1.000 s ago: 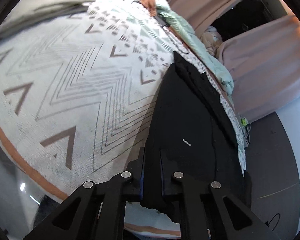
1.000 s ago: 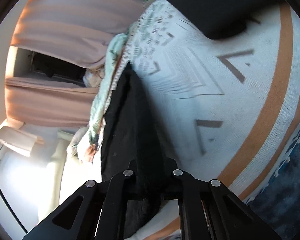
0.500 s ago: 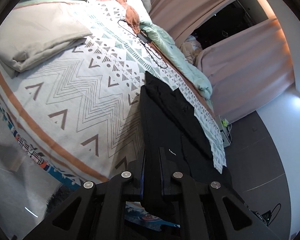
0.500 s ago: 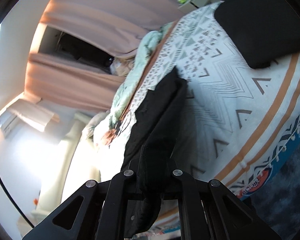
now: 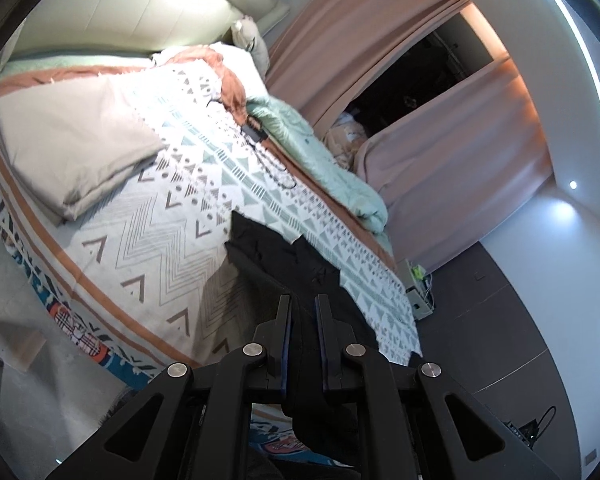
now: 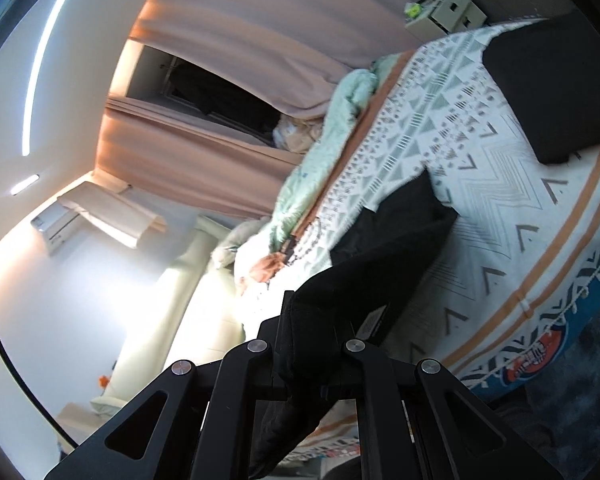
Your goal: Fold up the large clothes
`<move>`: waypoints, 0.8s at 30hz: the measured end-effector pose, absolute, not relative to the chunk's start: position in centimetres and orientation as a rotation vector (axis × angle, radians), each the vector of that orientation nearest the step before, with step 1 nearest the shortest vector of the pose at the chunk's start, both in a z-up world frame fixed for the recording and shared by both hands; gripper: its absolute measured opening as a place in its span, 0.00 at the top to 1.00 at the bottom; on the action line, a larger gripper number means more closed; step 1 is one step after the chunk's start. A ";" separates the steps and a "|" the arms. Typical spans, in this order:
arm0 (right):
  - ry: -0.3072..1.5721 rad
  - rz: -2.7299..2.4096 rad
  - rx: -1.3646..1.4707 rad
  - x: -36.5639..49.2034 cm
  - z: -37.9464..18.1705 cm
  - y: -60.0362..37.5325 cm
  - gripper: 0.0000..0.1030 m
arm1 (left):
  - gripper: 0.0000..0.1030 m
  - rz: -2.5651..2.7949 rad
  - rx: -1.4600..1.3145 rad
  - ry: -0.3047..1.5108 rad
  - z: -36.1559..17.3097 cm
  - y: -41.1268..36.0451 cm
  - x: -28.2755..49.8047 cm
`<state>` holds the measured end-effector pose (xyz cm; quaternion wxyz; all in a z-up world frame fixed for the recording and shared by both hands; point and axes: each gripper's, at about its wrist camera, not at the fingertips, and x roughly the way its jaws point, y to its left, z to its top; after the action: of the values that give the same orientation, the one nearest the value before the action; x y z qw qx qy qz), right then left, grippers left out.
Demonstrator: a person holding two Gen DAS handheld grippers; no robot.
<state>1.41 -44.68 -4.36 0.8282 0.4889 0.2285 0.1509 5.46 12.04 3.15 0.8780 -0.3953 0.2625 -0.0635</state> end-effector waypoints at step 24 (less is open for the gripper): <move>0.476 0.307 1.058 11.4 -2.9 -45.3 0.91 | 0.90 -0.138 -0.830 0.461 6.9 12.5 15.1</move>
<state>11.36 -45.34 -2.89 0.8254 0.4977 0.2240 0.1443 15.11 12.50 6.86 0.8872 -0.3991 0.2217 -0.0663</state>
